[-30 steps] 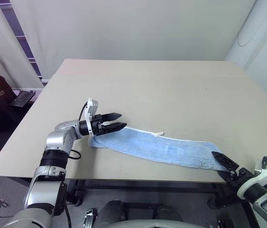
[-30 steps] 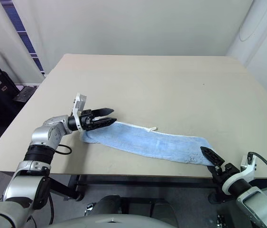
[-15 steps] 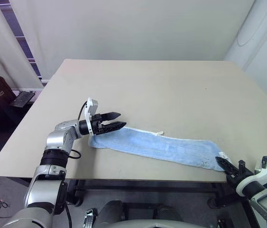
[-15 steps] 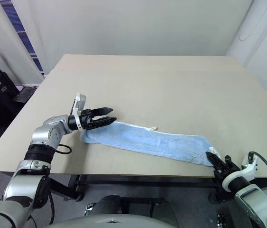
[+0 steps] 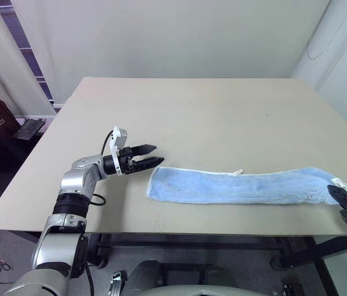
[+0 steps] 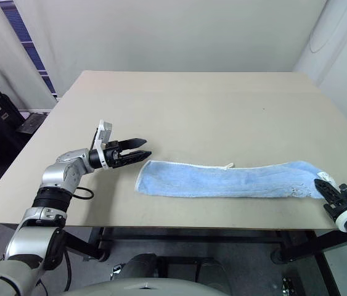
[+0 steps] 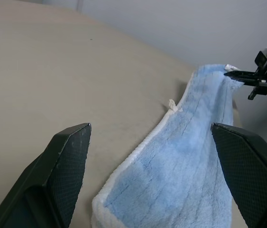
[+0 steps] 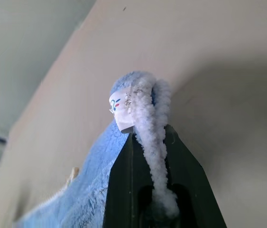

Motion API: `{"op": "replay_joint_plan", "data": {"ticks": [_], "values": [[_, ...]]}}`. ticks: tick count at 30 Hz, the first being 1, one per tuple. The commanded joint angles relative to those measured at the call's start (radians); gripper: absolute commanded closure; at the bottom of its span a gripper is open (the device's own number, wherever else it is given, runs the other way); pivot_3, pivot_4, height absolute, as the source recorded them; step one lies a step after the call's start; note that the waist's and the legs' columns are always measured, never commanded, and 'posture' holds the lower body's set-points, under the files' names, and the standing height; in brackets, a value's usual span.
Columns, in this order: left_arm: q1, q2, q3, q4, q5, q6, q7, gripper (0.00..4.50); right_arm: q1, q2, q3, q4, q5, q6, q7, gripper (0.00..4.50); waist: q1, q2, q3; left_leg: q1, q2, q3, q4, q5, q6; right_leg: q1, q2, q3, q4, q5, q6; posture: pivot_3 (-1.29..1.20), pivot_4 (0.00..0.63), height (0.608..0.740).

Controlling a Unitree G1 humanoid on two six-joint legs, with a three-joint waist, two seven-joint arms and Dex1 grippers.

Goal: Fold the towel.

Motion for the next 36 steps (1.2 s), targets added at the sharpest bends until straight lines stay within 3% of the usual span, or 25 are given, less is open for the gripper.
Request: {"op": "replay_joint_plan", "data": {"ticks": [1, 12, 16, 21, 28, 36], "values": [[-0.033, -0.002, 0.017, -0.003, -0.006, -0.022, 0.002, 0.23, -0.022, -0.049, -0.011, -0.162, 0.011, 0.058, 0.068, 4.48, 0.0, 0.001, 0.0, 0.0, 0.0, 0.0, 0.0, 0.0, 0.0, 0.0, 0.0, 0.0, 0.0, 0.0, 0.0, 0.0, 0.0, 0.722], [-0.017, 0.0, 0.019, -0.012, -0.006, -0.031, 0.008, 0.23, -0.076, -0.075, 0.238, -0.564, -0.044, 0.133, 0.141, 4.48, 0.002, 0.0, 0.0, -0.004, 0.0, 0.0, 0.003, 0.0, 0.001, -0.002, 0.0, -0.001, 0.0, 0.001, 0.002, 0.0, 0.0, 0.722], [-0.02, -0.007, 0.016, -0.009, -0.004, -0.036, 0.011, 0.23, -0.177, -0.045, 0.411, -0.572, -0.061, 0.158, 0.072, 4.48, -0.001, -0.001, 0.0, -0.004, 0.0, 0.0, 0.003, -0.001, -0.001, -0.002, 0.0, -0.001, 0.0, 0.002, 0.002, 0.0, 0.0, 0.722], [-0.023, -0.018, 0.008, -0.009, 0.002, -0.041, 0.011, 0.23, -0.286, 0.034, 0.59, -0.483, -0.23, 0.171, 0.005, 4.48, 0.002, -0.001, 0.0, -0.004, 0.0, 0.0, 0.003, -0.001, 0.0, -0.003, 0.0, -0.001, -0.001, 0.002, 0.002, 0.0, 0.0, 0.722], [-0.005, -0.011, -0.002, -0.039, 0.004, -0.03, 0.004, 0.23, -0.335, 0.099, 0.634, -0.42, -0.3, 0.201, 0.003, 4.48, 0.001, -0.002, 0.0, -0.006, 0.0, 0.0, 0.004, 0.0, 0.001, -0.004, 0.0, -0.001, 0.0, 0.003, 0.003, 0.0, 0.0, 0.722], [-0.002, -0.012, -0.003, -0.068, -0.01, -0.002, 0.007, 0.23, -0.332, 0.13, 0.573, -0.479, -0.318, 0.157, 0.056, 1.72, 0.002, -0.002, 0.0, -0.006, 0.0, 0.0, 0.004, 0.0, 0.001, -0.004, 0.0, -0.001, 0.0, 0.005, 0.006, 0.0, 0.0, 0.722]]}}
